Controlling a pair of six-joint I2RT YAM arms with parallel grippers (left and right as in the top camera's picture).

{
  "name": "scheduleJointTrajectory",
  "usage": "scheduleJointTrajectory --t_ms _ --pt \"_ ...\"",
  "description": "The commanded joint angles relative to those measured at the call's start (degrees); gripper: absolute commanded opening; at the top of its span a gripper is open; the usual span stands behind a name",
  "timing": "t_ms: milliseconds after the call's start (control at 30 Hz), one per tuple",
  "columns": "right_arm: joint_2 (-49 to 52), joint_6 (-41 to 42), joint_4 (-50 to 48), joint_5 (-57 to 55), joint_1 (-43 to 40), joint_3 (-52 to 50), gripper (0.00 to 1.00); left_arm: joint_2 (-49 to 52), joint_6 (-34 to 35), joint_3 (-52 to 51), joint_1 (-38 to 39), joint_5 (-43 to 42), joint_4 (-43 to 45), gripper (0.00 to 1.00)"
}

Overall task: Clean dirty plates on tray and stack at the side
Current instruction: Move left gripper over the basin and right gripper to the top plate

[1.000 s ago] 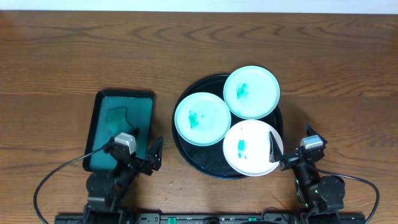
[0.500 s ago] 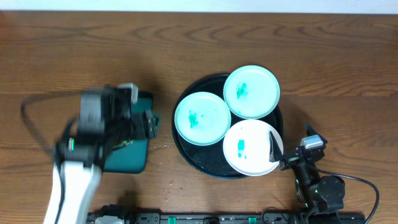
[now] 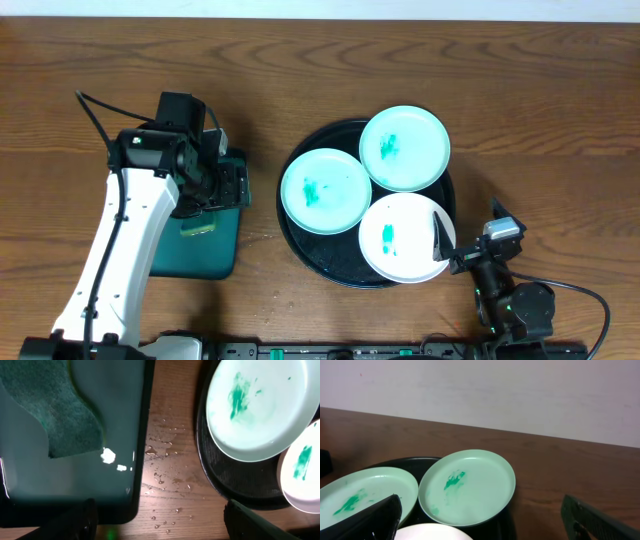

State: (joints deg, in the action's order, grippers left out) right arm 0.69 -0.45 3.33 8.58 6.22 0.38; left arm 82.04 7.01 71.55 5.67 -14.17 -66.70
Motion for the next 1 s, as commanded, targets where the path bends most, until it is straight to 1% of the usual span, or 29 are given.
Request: scheduleJointTrajectory --t_ms 0,267,333,400,533,633,700,733,833,967 --pt "-0.35 0.79 0.15 0.46 -0.22 -0.09 0.99 0.24 -1.16 1.44 -0.24 0.96 -0.09 0.81" --pt "-0.35 0.26 0.13 -0.11 -0.24 -0.09 0.99 0.24 -1.16 1.44 -0.24 0.96 -0.11 0.81" --pt "-0.35 0.81 -1.11 -0.46 -0.24 -0.07 0.99 0.24 -1.16 1.44 -0.24 0.96 -0.11 0.81" --pt "-0.35 3.34 -2.14 2.82 -0.24 -0.07 0.99 0.24 -1.16 1.44 -0.24 0.96 -0.11 0.81" --pt "-0.28 4.55 -2.34 17.77 -0.24 0.42 0.99 0.24 -1.16 1.44 -0.24 0.96 0.04 0.81" --pt "1.07 10.34 -0.20 20.90 -0.22 3.15 0.99 0.24 -1.16 1.44 -0.24 0.96 1.25 0.81" --pt "3.10 11.61 3.28 20.92 -0.22 6.49 0.99 0.24 -1.16 1.44 -0.24 0.96 1.75 0.81" --pt "6.91 11.37 7.76 21.29 -0.24 11.28 0.99 0.24 -1.16 1.44 -0.24 0.96 2.16 0.81" --pt "16.20 10.01 15.15 22.82 -0.22 20.04 0.99 0.24 -1.18 1.44 -0.24 0.96 2.95 0.81" --pt "33.94 9.60 26.14 25.68 0.04 32.87 0.99 0.24 -1.16 1.44 -0.24 0.96 3.82 0.81"
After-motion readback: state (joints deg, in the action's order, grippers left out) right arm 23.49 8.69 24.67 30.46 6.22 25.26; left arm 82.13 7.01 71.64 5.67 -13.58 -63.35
